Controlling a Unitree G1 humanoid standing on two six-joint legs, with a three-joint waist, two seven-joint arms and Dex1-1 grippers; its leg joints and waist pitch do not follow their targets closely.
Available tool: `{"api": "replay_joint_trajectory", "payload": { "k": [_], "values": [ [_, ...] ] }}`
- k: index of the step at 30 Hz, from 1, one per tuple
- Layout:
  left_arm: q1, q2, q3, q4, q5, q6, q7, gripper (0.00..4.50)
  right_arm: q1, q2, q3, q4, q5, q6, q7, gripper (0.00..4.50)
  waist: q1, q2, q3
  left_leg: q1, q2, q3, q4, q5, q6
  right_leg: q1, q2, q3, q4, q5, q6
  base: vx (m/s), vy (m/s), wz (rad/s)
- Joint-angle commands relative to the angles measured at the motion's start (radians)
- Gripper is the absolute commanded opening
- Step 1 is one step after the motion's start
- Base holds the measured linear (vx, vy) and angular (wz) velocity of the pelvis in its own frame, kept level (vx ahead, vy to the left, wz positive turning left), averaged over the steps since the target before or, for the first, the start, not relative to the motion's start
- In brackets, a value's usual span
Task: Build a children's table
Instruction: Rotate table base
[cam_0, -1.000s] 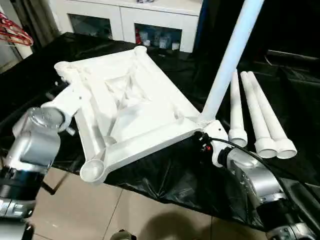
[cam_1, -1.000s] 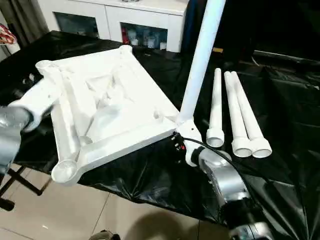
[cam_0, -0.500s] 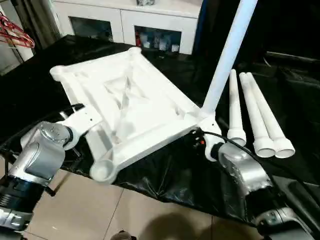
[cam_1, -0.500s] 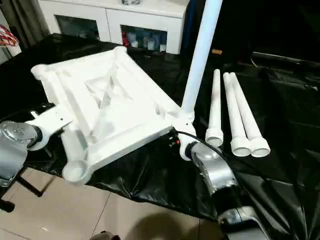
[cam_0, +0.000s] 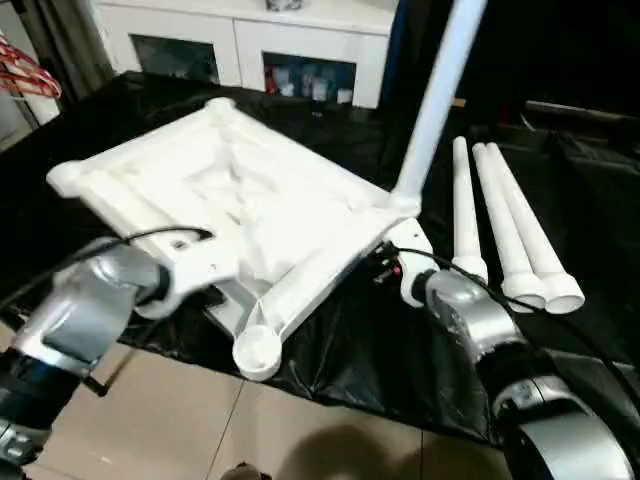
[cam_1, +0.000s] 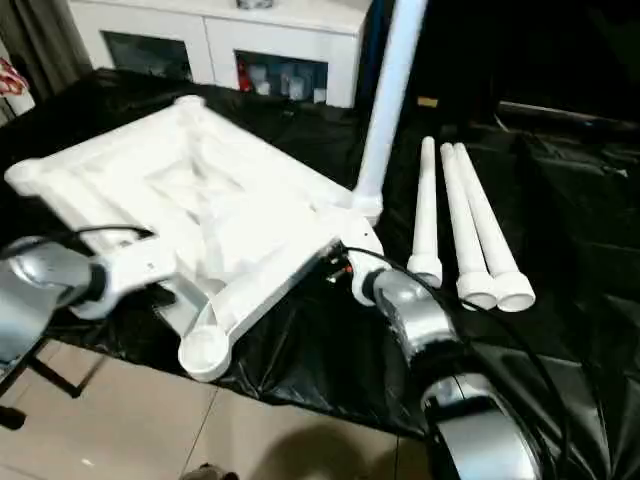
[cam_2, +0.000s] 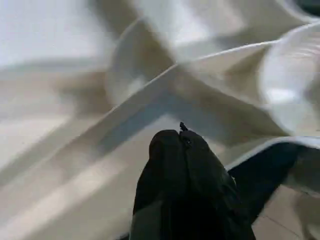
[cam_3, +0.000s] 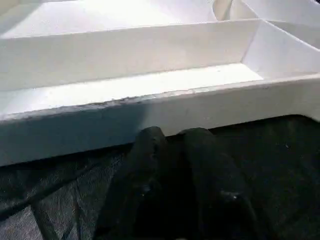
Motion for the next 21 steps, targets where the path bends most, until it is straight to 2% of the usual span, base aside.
{"api": "replay_joint_trajectory", "payload": {
  "k": [1,5,7,11,13,19,20,21],
  "values": [
    [0.005,-0.006,-0.061,0.018,-0.027,-0.021,-0.068,0.00,-0.037,0.004,-0.004,0.035,-0.016,-0.035,0.010,0.55,0.004,0.004,-0.067,0.017,0.044,-0.013,-0.065,-0.092,0.026,0.052,-0.073,0.048,-0.055,0.018,-0.267,0.000,0.000,0.00],
    [-0.013,-0.028,-0.077,0.036,-0.032,-0.037,-0.081,0.00,-0.056,0.012,-0.006,0.066,-0.015,-0.054,0.020,0.38,0.003,0.005,-0.069,0.015,0.044,-0.013,-0.062,-0.065,0.033,0.056,-0.071,0.048,-0.049,0.068,-0.271,0.000,0.000,0.00],
    [-0.028,-0.054,-0.102,0.063,-0.027,-0.054,-0.084,0.00,-0.074,0.023,-0.003,0.097,-0.017,-0.074,0.024,0.08,0.003,0.007,-0.069,0.015,0.043,-0.012,-0.062,-0.073,0.033,0.055,-0.071,0.047,-0.051,0.060,-0.278,0.000,0.000,0.00],
    [-0.041,-0.090,-0.124,0.102,-0.007,-0.078,-0.060,0.00,-0.088,0.034,0.000,0.119,-0.020,-0.089,0.025,0.03,0.002,0.006,-0.071,0.016,0.045,-0.013,-0.061,-0.078,0.032,0.057,-0.072,0.048,-0.050,0.072,-0.277,0.000,0.000,0.00],
    [-0.059,-0.142,-0.124,0.144,0.004,-0.092,-0.009,0.00,-0.095,0.046,-0.002,0.133,-0.018,-0.102,0.031,0.03,0.003,0.006,-0.072,0.018,0.045,-0.012,-0.060,-0.073,0.036,0.057,-0.072,0.047,-0.049,0.082,-0.281,0.000,0.000,0.00],
    [-0.100,-0.243,-0.104,0.215,0.013,-0.090,0.103,0.00,-0.090,0.069,-0.002,0.123,-0.007,-0.116,0.065,0.03,0.005,0.005,-0.069,0.018,0.048,-0.014,-0.064,-0.130,0.026,0.057,-0.075,0.048,-0.060,-0.001,-0.266,0.000,0.000,0.00],
    [-0.129,-0.281,-0.095,0.267,0.026,-0.101,0.161,0.00,-0.089,0.077,-0.005,0.123,0.001,-0.131,0.094,0.03,0.004,0.003,-0.068,0.017,0.049,-0.014,-0.065,-0.139,0.025,0.056,-0.076,0.048,-0.061,-0.018,-0.264,0.000,0.000,0.00],
    [-0.144,-0.298,-0.090,0.292,0.029,-0.105,0.185,0.00,-0.090,0.081,-0.009,0.121,0.008,-0.137,0.108,0.03,0.005,0.010,-0.068,0.016,0.047,-0.015,-0.064,-0.145,0.021,0.057,-0.076,0.047,-0.063,-0.026,-0.259,0.000,0.000,0.00]
  ]
}}
